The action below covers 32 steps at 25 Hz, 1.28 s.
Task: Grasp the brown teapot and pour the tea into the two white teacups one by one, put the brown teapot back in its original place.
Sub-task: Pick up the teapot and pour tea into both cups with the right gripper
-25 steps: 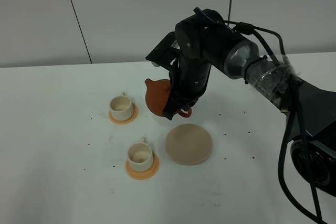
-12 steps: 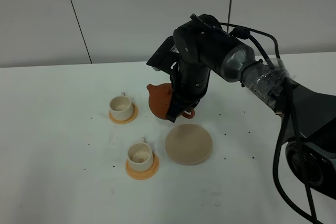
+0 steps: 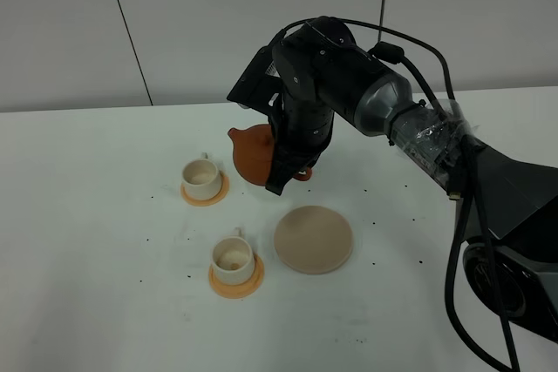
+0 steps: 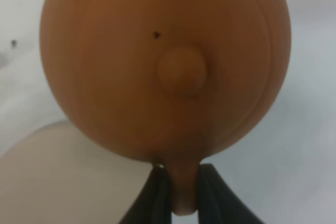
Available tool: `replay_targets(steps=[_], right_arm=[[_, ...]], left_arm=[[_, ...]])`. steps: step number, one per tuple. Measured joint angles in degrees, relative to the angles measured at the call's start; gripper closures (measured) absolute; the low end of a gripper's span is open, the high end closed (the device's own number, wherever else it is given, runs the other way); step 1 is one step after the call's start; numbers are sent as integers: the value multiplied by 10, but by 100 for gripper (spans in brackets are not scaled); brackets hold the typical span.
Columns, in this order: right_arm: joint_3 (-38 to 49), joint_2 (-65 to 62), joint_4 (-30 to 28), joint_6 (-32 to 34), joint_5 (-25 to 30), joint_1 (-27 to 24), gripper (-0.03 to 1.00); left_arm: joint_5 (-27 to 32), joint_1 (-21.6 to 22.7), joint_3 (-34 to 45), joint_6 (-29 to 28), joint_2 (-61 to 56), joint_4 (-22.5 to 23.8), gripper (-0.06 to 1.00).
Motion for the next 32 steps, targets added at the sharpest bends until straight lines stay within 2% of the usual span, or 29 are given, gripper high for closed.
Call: replay_targets(steps=[25, 32], right_arm=[[0, 25, -31, -12, -95, 1, 87], [0, 25, -86, -16, -121, 20, 87]], left_arm=[[0, 0, 0, 0, 0, 0, 71], [0, 0, 0, 0, 0, 0, 71]])
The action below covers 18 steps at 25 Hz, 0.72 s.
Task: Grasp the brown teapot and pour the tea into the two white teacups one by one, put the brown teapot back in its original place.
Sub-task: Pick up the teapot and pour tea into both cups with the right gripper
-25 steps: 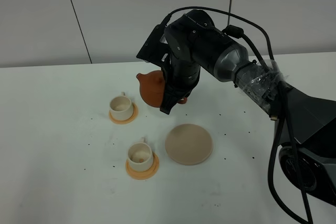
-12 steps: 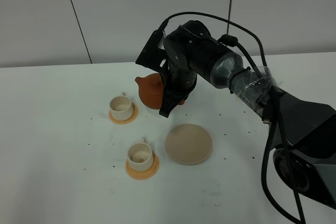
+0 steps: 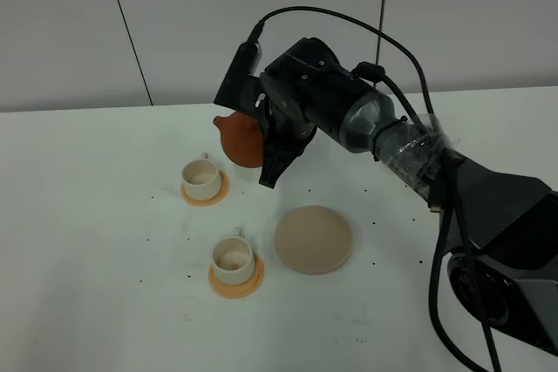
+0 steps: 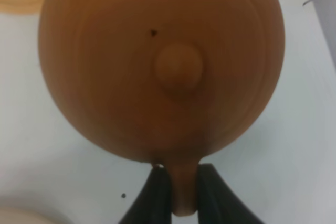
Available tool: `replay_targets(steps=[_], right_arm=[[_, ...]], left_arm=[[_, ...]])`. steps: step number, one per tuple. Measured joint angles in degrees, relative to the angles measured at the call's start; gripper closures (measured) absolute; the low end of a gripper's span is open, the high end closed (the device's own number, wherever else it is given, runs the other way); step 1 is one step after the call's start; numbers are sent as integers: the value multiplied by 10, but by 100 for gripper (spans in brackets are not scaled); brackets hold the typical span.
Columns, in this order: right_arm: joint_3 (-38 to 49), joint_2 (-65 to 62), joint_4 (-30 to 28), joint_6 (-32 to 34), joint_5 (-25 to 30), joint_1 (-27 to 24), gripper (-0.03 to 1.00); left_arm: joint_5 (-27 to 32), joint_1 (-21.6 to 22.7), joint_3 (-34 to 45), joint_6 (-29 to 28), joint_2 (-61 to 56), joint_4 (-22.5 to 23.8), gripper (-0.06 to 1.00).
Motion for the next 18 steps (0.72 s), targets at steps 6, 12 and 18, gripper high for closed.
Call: replay_targets(steps=[6, 12, 18], right_arm=[[0, 0, -42, -1, -1, 14, 87], [0, 0, -75, -1, -2, 21, 87], [0, 0, -124, -1, -2, 31, 87]], left_arm=[[0, 0, 0, 0, 0, 0, 71], [0, 0, 0, 0, 0, 0, 71], [0, 0, 0, 0, 0, 0, 71]])
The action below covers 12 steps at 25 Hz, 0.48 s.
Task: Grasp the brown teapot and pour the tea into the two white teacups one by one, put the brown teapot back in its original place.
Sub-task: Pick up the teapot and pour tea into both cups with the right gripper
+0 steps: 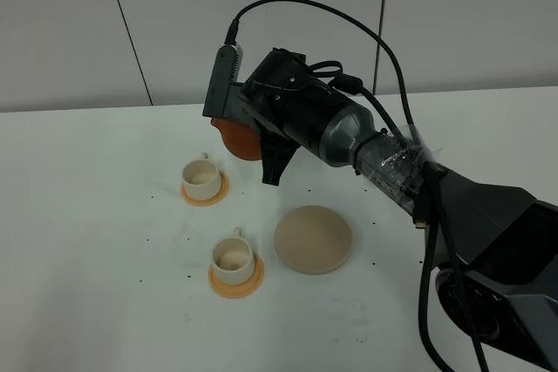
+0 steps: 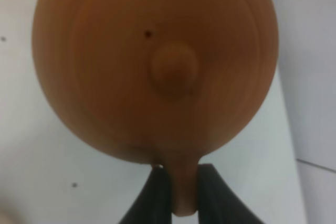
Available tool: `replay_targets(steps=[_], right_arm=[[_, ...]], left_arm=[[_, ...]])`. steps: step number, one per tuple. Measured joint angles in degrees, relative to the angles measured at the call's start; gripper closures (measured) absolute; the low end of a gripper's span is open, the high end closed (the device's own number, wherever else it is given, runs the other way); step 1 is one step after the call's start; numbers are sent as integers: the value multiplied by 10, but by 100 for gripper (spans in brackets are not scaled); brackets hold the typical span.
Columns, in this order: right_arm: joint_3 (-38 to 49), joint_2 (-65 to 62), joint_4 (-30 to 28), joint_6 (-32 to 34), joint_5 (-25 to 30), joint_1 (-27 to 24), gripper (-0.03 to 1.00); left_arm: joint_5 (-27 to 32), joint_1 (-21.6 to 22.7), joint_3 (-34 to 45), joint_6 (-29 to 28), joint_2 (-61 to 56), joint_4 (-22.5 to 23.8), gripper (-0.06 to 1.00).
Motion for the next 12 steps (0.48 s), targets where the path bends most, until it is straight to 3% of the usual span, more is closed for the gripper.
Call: replay_targets(steps=[12], right_arm=[[0, 1, -56, -11, 8, 22, 87]], left_arm=[[0, 0, 0, 0, 0, 0, 71]])
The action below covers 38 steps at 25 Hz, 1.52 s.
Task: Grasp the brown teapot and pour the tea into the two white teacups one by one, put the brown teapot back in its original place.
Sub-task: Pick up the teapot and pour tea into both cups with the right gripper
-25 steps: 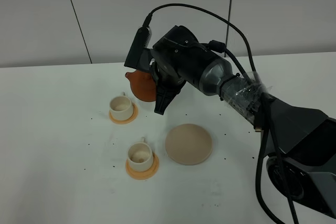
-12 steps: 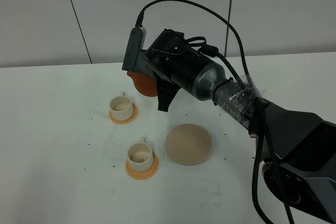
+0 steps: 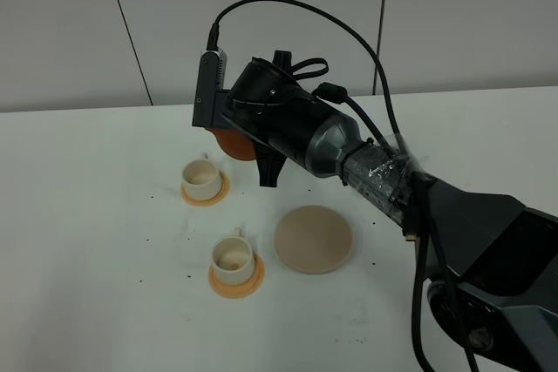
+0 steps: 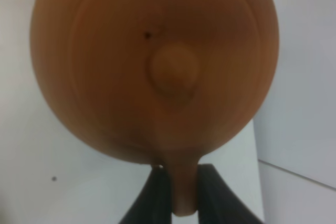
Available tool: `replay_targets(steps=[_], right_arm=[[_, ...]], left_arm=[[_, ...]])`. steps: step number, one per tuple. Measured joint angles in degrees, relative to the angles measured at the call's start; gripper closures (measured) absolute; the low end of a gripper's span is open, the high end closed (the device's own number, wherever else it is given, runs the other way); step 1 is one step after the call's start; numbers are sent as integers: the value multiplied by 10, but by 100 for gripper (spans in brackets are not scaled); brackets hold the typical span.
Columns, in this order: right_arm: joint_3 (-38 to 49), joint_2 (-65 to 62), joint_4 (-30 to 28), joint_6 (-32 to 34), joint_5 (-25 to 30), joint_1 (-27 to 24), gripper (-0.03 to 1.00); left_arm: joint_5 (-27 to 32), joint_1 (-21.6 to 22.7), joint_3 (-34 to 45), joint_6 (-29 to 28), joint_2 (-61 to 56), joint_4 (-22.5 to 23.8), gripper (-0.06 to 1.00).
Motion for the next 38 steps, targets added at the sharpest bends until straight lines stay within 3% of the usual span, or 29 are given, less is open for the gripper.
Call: replay_targets(steps=[9, 25, 38], right_arm=[[0, 24, -33, -18, 25, 9, 87], [0, 32, -103, -17, 22, 24, 87], [0, 41, -109, -4, 31, 24, 87]], left_arm=[[0, 0, 0, 0, 0, 0, 71], [0, 0, 0, 0, 0, 0, 71], [0, 0, 0, 0, 0, 0, 71]])
